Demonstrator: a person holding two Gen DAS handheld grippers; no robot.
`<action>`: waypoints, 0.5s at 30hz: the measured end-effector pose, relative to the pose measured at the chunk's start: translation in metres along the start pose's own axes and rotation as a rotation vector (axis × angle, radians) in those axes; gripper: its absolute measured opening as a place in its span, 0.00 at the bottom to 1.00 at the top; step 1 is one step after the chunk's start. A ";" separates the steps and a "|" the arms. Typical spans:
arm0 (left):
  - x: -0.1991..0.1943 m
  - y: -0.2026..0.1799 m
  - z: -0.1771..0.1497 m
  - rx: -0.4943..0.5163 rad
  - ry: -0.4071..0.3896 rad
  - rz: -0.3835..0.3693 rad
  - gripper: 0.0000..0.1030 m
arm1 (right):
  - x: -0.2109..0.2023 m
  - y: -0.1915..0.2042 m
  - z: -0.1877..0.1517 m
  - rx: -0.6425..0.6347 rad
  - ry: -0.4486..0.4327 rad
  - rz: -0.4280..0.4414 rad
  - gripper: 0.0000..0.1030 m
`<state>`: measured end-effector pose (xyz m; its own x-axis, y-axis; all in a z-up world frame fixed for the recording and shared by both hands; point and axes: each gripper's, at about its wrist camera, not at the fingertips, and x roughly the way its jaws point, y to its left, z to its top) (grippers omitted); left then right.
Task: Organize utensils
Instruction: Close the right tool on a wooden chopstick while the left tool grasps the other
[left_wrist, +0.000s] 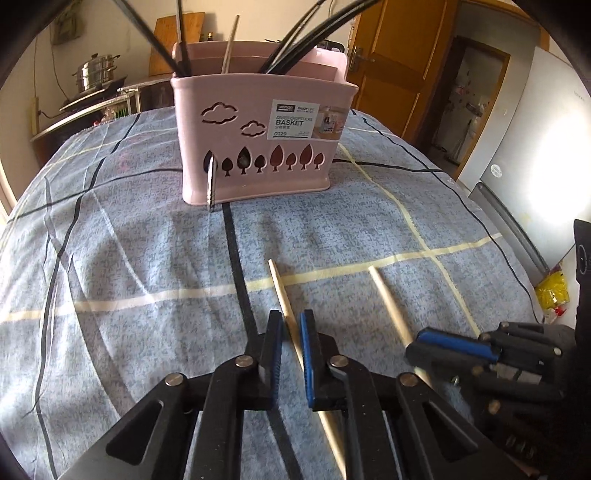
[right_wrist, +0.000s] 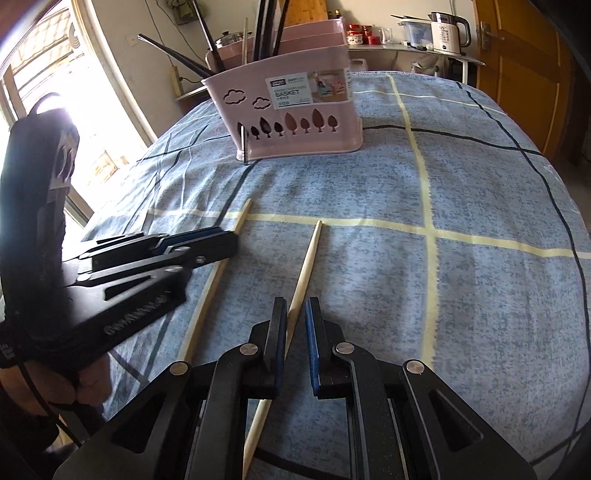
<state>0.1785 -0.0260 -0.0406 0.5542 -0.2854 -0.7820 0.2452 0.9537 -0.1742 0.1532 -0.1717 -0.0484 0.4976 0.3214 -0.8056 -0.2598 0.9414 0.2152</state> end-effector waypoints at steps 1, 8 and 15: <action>-0.003 0.003 -0.003 -0.004 0.004 0.001 0.07 | -0.001 -0.002 0.000 0.004 0.001 -0.005 0.10; -0.021 0.017 -0.021 -0.020 0.024 0.024 0.06 | -0.009 -0.021 -0.002 0.065 0.008 0.004 0.10; -0.009 0.009 -0.001 0.008 0.081 0.052 0.08 | 0.002 -0.022 0.014 0.094 0.024 -0.043 0.10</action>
<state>0.1750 -0.0149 -0.0359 0.5003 -0.2270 -0.8355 0.2245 0.9660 -0.1281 0.1712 -0.1904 -0.0472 0.4863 0.2788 -0.8281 -0.1588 0.9601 0.2300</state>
